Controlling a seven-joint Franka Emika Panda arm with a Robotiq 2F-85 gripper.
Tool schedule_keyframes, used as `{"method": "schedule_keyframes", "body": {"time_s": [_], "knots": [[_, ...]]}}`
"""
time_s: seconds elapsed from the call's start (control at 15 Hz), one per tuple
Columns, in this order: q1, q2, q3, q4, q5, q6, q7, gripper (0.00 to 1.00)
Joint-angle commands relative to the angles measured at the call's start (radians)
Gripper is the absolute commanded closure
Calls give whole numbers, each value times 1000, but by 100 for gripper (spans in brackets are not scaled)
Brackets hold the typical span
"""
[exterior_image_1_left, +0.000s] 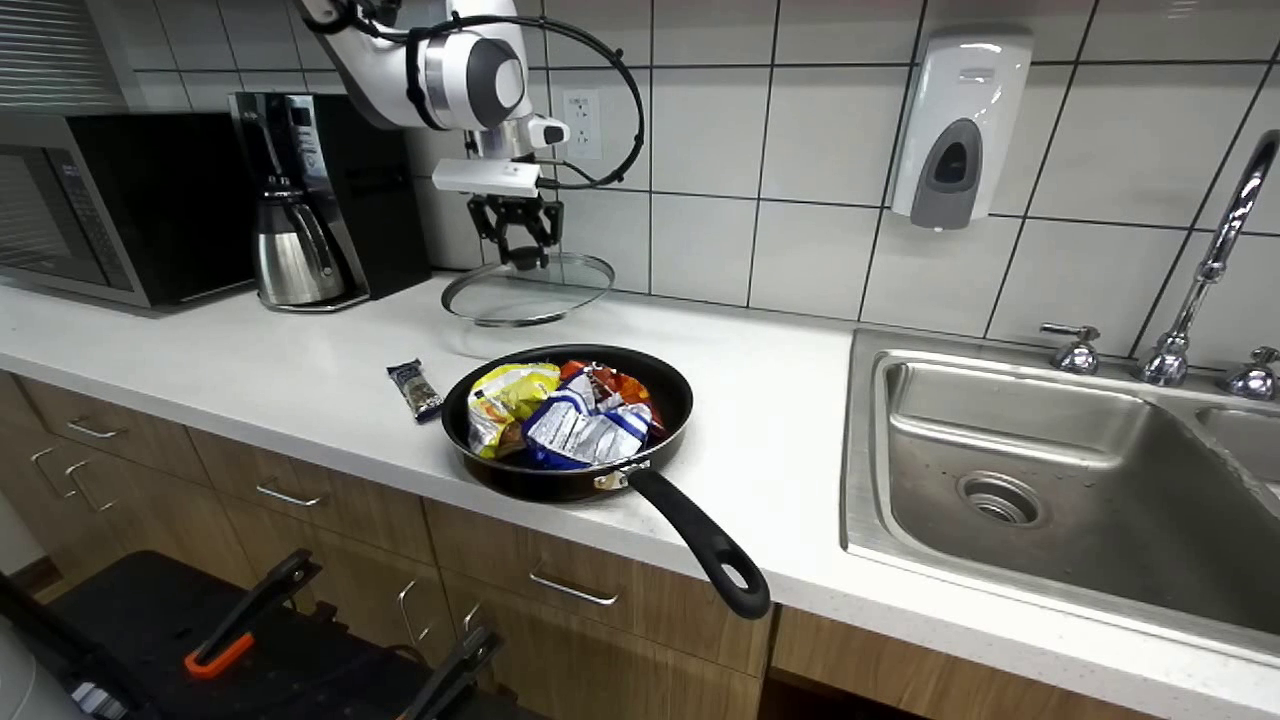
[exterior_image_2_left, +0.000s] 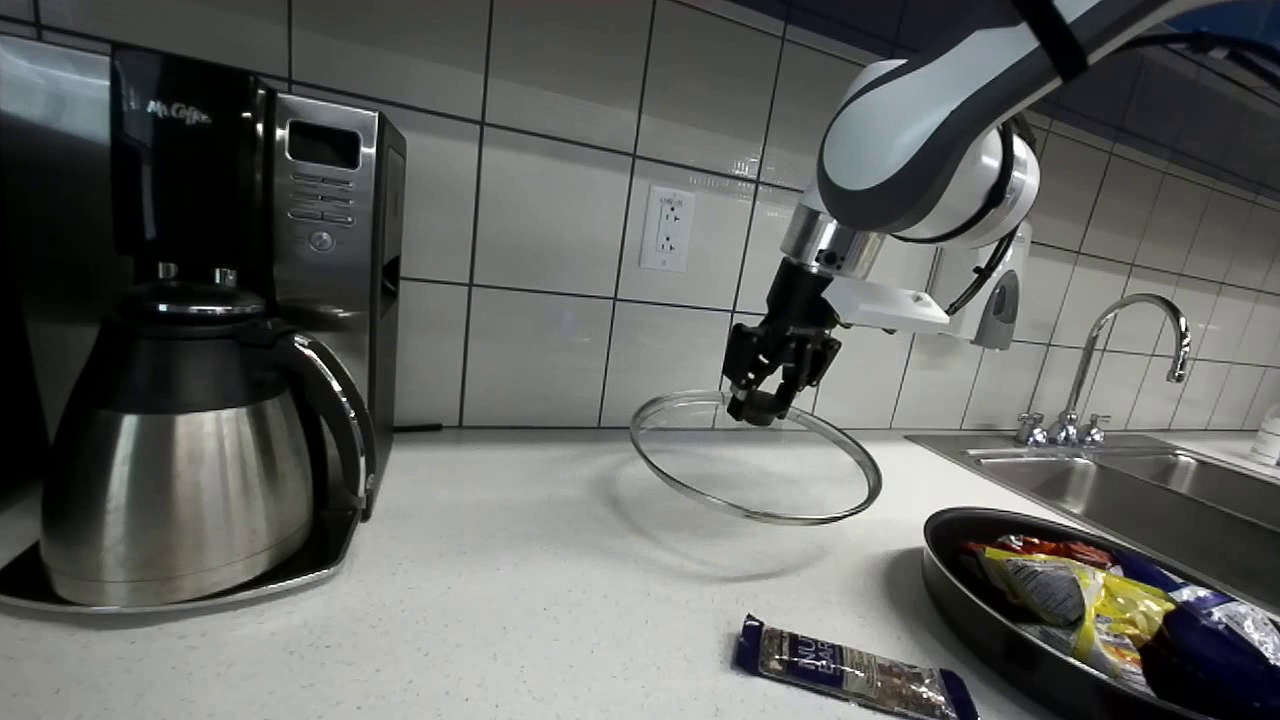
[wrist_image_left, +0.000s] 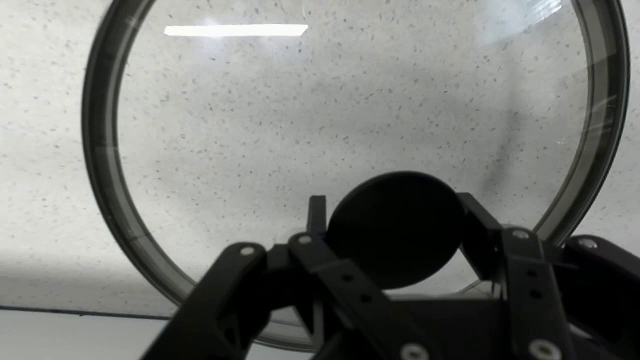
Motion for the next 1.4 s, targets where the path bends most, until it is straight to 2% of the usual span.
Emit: {"method": "schedule_keyframes", "body": {"time_s": [0.0,0.67,0.93,1.33], "knots": [[-20,-121,-2,-100,1,-1,-12,61],[-104,-310,0,-309,56,13,-109,61],[-138,-369,4,-385,129,16,-200,61],[-154,-466,-14,-492,194,3,-281,61]]}}
